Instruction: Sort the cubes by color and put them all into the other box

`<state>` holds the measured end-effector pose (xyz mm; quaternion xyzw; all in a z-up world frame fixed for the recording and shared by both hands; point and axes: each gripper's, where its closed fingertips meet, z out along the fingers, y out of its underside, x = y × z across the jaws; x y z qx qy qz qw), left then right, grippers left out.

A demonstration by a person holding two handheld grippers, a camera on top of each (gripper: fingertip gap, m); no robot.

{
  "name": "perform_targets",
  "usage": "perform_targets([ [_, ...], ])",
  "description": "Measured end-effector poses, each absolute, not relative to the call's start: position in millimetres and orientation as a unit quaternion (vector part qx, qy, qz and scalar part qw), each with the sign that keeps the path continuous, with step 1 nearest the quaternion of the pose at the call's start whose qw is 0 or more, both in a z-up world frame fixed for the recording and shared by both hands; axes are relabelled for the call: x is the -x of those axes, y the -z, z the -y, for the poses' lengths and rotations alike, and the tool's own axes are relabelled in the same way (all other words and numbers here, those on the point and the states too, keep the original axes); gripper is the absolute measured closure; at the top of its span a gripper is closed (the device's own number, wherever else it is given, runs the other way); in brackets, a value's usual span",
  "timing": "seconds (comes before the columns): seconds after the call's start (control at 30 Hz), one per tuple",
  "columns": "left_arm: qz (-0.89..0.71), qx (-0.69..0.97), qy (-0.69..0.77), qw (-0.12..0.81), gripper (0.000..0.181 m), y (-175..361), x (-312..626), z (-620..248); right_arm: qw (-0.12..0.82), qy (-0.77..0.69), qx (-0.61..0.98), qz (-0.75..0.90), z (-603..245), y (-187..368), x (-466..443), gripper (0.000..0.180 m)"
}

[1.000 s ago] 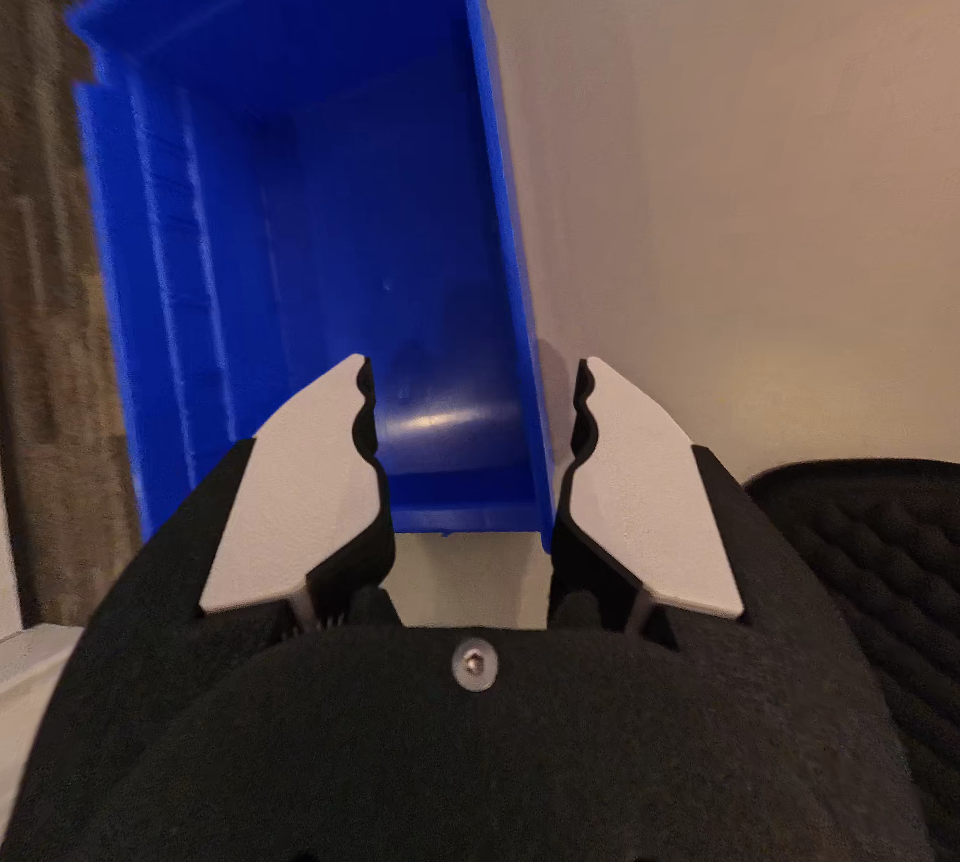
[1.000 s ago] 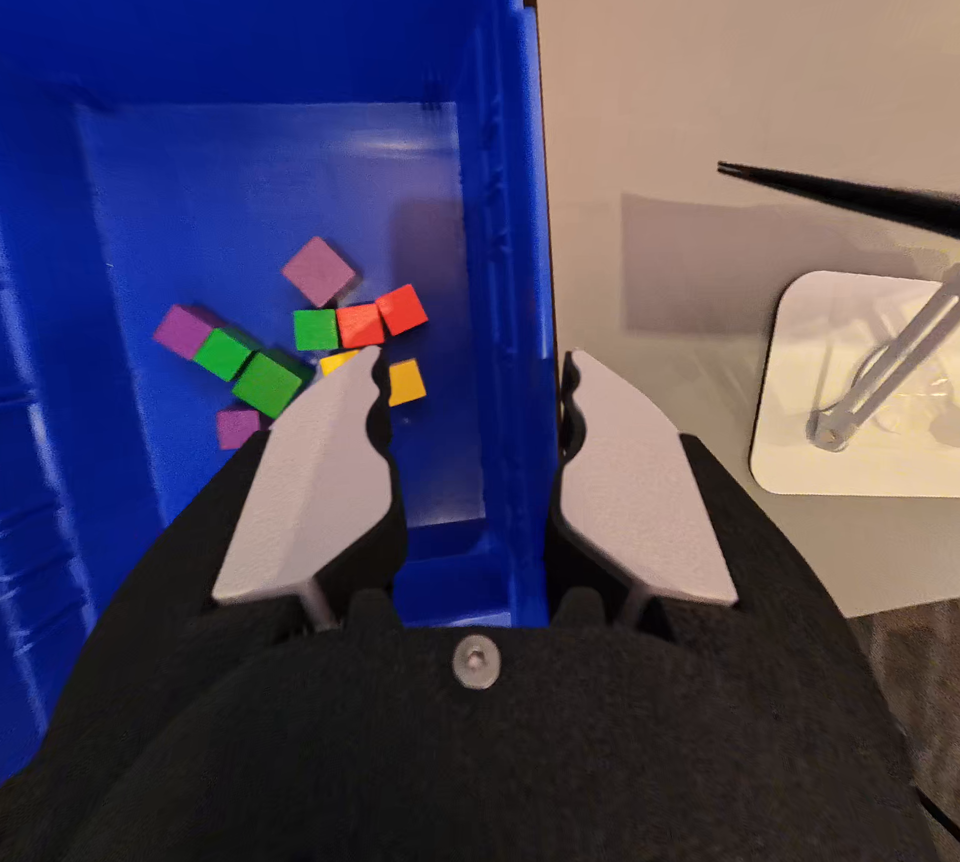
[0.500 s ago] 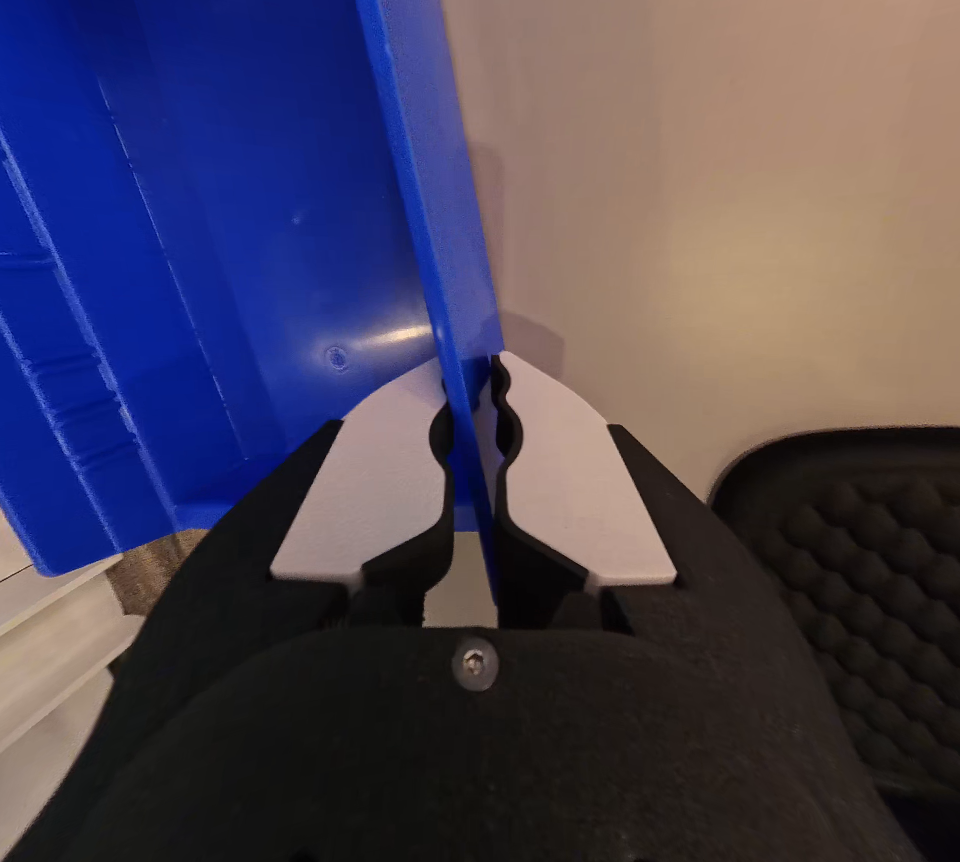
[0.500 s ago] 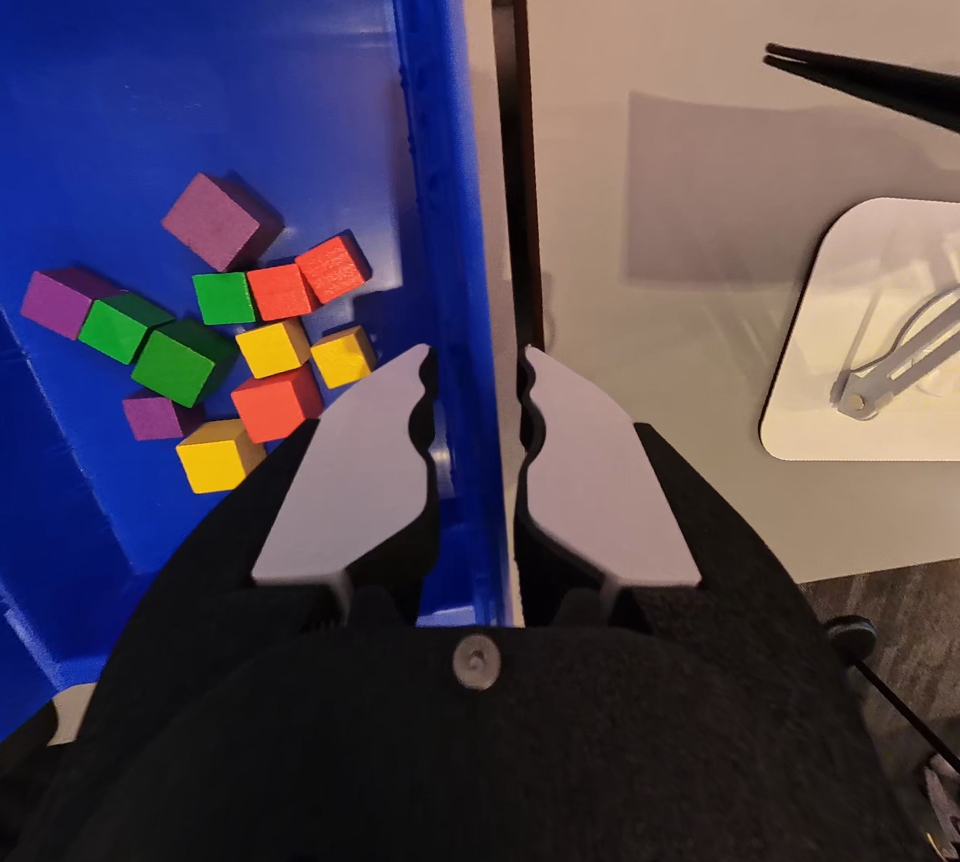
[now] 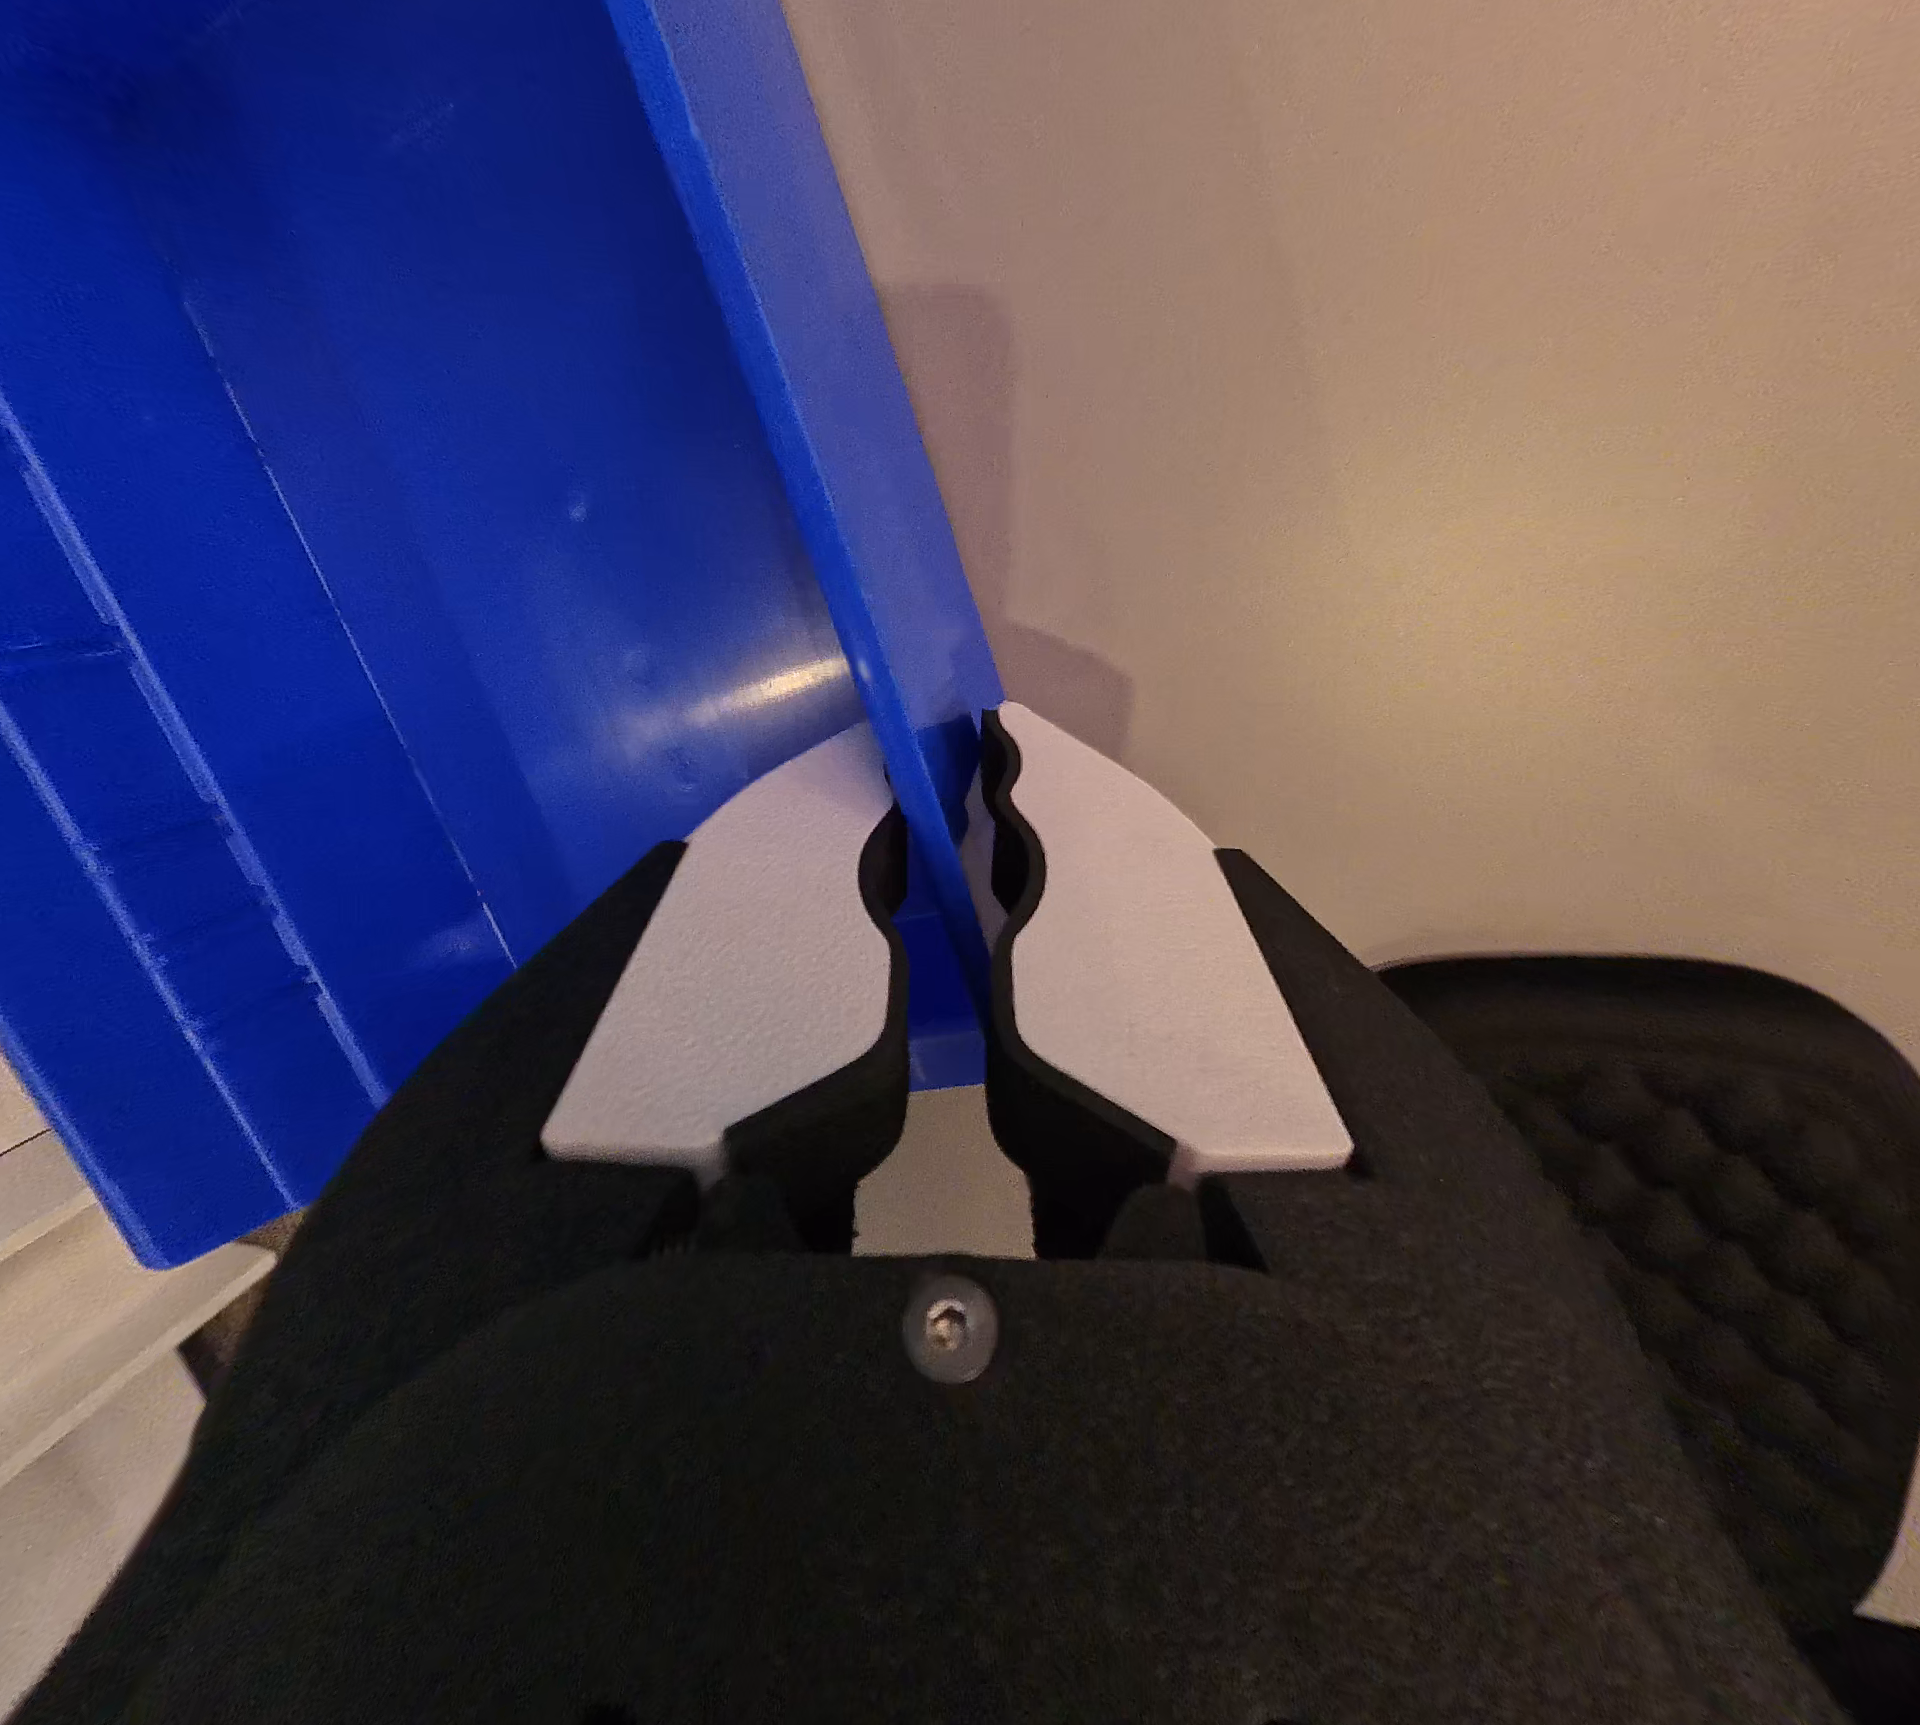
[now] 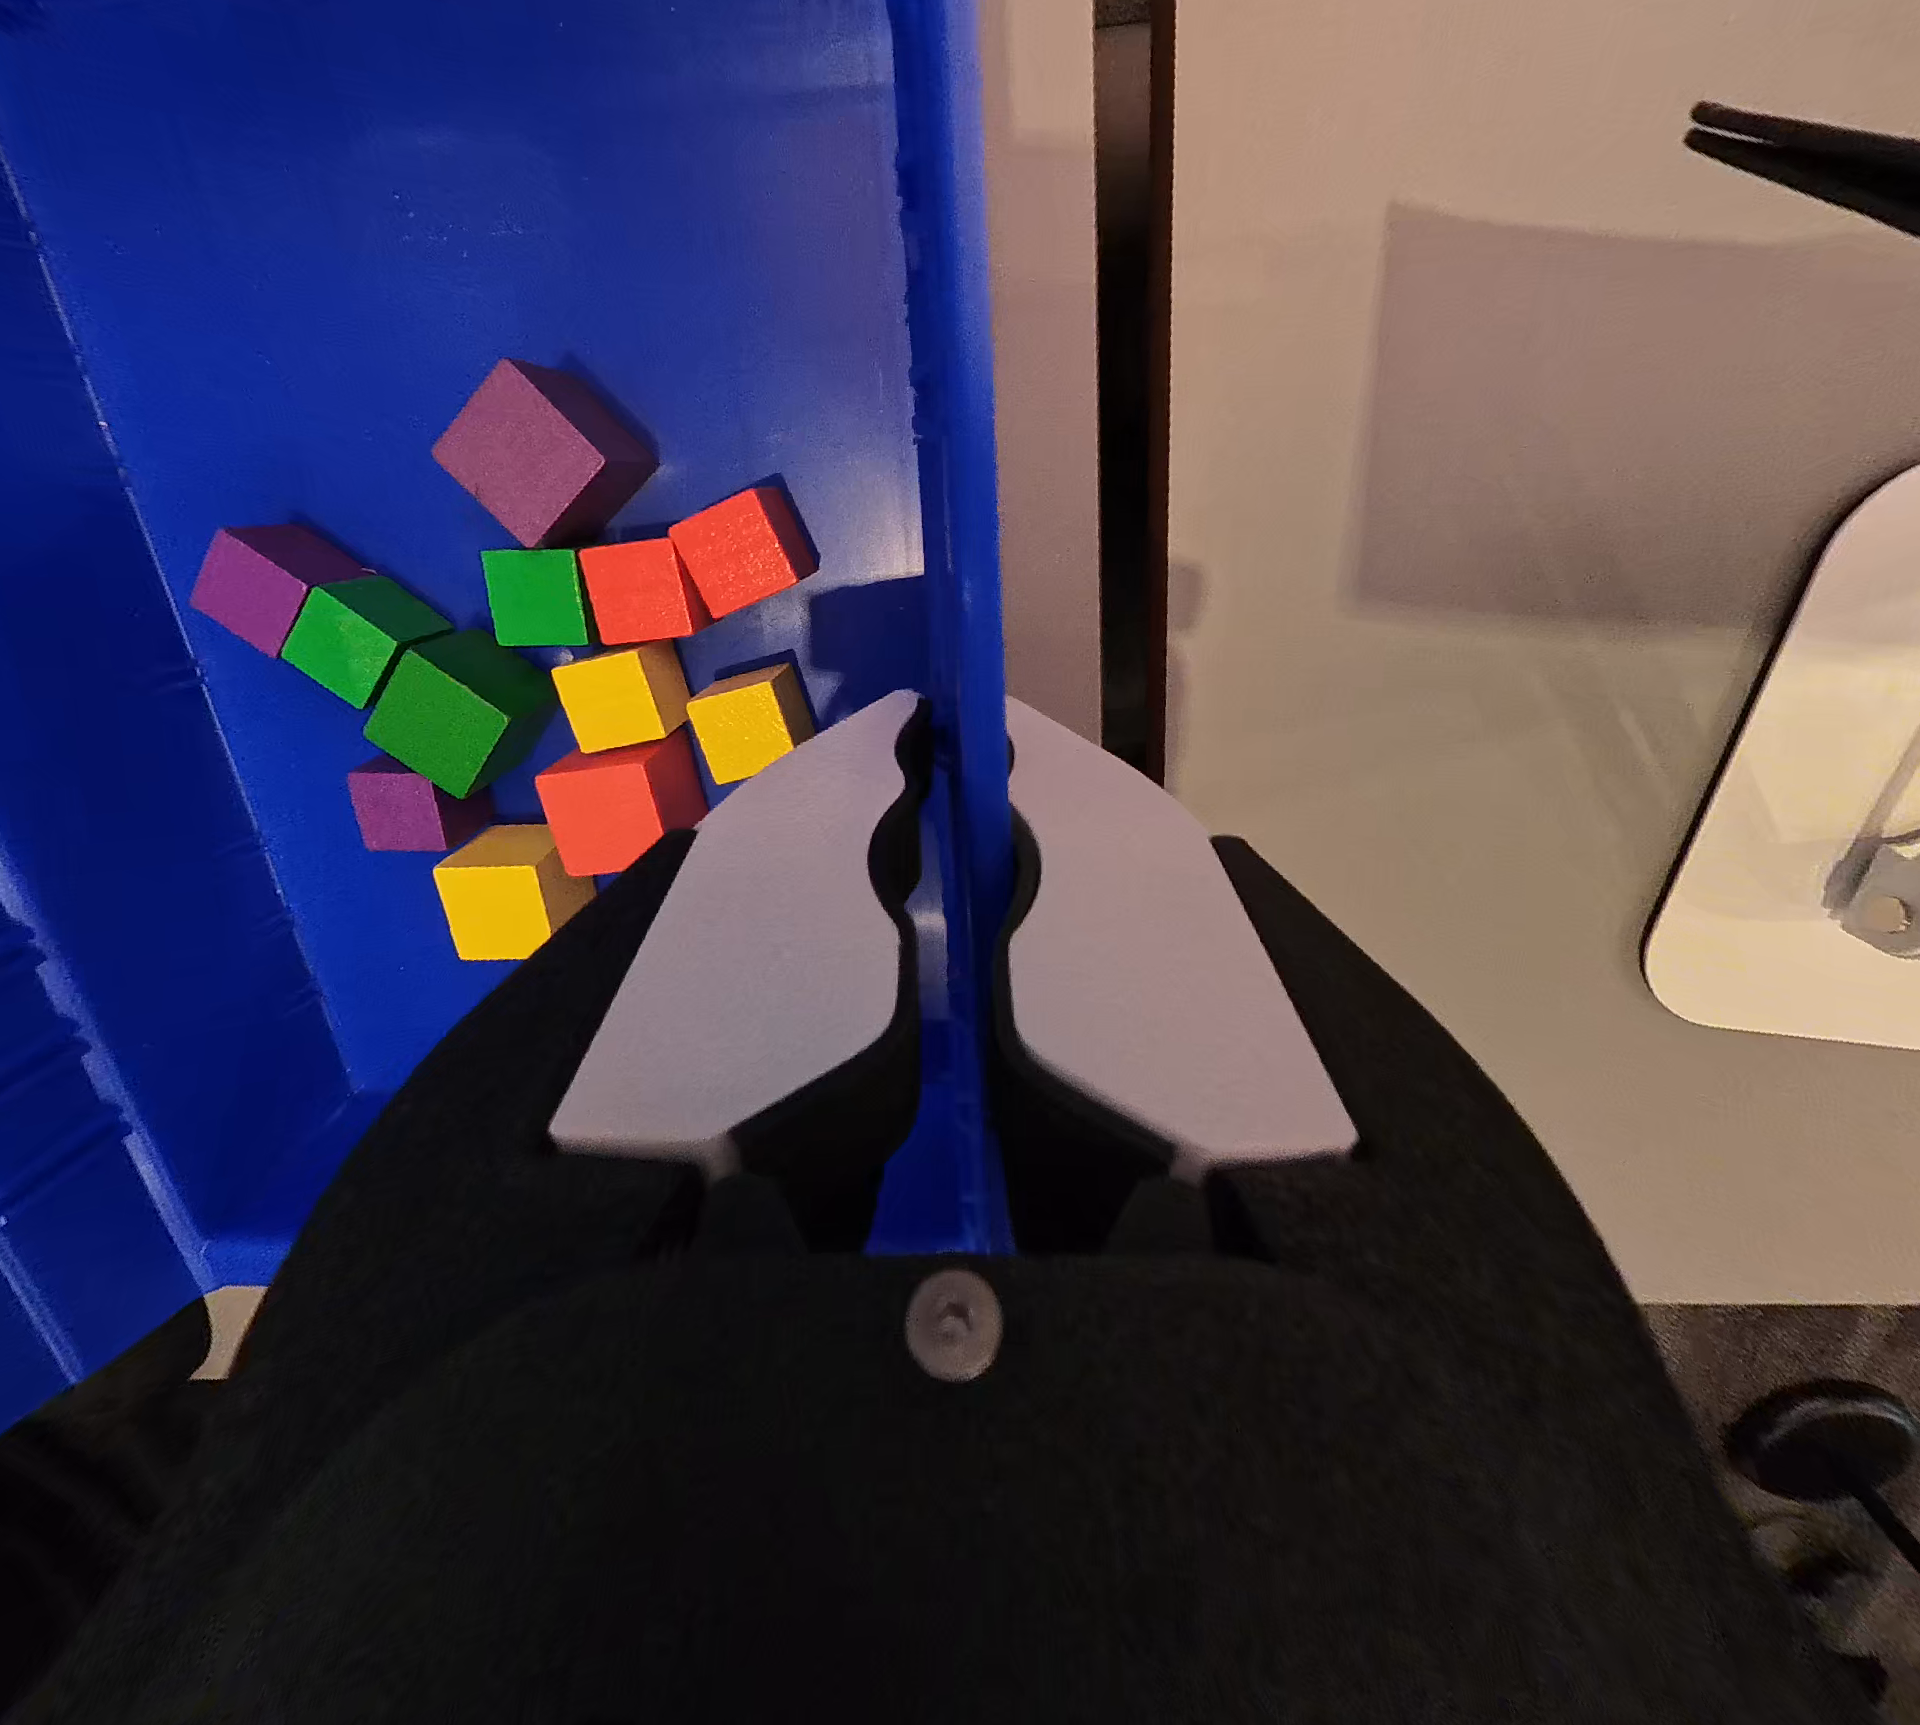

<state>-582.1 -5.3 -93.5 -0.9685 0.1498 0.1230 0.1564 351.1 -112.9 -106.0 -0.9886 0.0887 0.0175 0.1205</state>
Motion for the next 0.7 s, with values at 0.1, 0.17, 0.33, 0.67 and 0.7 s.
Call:
perform_targets([
  [0.1,-0.150,0.967,-0.123,0.168,0.170,94,562,-3,0.120,-0.027,0.988,-0.090,112,107,-350,0.174],
  [0.17,-0.149,0.967,-0.112,0.174,0.170,94,544,-6,0.117,-0.030,0.989,-0.090,112,107,-350,0.174],
  [0.33,-0.172,0.961,-0.101,0.189,0.171,95,491,-8,0.102,-0.025,0.991,-0.084,113,108,-350,0.173],
  [0.67,-0.224,0.949,-0.068,0.209,0.170,96,394,9,0.090,-0.022,0.993,-0.079,113,109,-350,0.173],
  [0.7,-0.229,0.948,-0.067,0.210,0.169,96,385,11,0.089,-0.024,0.993,-0.079,113,109,-350,0.173],
])
